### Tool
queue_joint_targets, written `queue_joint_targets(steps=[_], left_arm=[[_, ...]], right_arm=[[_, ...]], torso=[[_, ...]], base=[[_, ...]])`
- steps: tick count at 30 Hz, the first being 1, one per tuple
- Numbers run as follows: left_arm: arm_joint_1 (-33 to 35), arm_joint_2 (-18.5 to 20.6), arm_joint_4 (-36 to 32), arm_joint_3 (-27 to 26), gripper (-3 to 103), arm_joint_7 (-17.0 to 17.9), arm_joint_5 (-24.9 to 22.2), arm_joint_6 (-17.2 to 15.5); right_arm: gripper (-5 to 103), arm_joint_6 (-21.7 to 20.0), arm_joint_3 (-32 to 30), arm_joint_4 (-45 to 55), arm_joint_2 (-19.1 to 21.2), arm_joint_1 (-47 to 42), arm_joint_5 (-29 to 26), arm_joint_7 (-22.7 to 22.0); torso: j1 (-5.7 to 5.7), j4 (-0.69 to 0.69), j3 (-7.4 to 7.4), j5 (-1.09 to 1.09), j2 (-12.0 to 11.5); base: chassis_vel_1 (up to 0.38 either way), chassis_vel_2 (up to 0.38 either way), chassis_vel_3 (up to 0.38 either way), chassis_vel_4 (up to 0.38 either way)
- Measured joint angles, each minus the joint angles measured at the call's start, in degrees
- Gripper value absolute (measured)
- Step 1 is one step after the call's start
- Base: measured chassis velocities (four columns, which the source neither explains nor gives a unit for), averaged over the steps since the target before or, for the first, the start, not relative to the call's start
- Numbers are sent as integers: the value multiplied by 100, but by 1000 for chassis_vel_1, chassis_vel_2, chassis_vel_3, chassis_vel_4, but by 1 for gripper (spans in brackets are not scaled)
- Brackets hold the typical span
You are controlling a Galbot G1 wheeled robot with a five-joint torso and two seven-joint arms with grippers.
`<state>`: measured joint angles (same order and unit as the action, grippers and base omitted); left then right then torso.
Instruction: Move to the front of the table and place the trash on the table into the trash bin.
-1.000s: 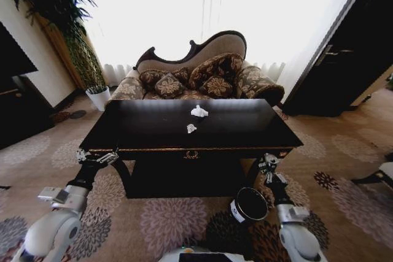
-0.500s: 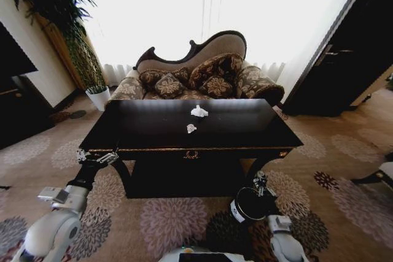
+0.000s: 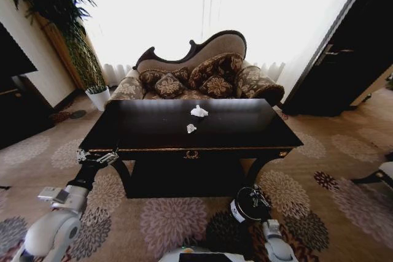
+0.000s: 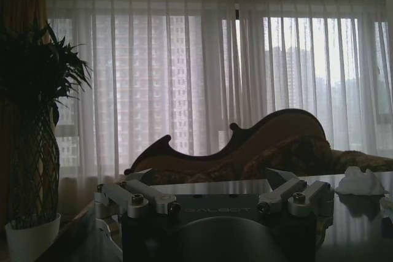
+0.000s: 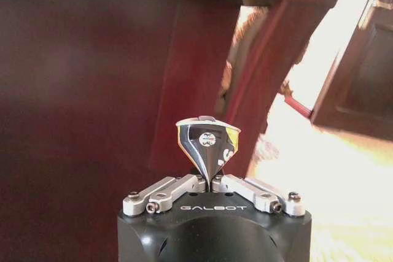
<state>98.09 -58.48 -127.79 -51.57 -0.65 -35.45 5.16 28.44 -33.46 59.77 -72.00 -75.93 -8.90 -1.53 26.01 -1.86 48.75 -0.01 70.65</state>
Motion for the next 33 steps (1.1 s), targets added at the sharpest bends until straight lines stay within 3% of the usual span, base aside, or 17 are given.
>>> queue_joint_targets(steps=[10,18,27,29,32,33], left_arm=[[0,0,0,0,100,0,0,0],[0,0,0,0,100,0,0,0],[0,0,0,0,100,0,0,0],[0,0,0,0,100,0,0,0],[0,0,0,0,100,0,0,0],[0,0,0,0,100,0,0,0]], right_arm=[[0,-30,93,-1182,147,849,130,-11],[-1,-44,79,-1350,158,973,1,21],[37,-45,65,-1365,170,945,-75,65],[37,-48,65,-1360,166,947,-75,65],[52,-87,64,-1302,133,958,-63,67],[52,-87,64,-1302,133,958,-63,67]], torso=[[0,0,0,0,0],[0,1,0,0,0],[0,0,0,-1,0],[0,0,0,-1,0],[0,0,0,0,0],[0,0,0,0,0]], base=[[0,0,0,0],[0,0,0,0],[0,0,0,0],[0,0,0,0],[0,0,0,0],[0,0,0,0]])
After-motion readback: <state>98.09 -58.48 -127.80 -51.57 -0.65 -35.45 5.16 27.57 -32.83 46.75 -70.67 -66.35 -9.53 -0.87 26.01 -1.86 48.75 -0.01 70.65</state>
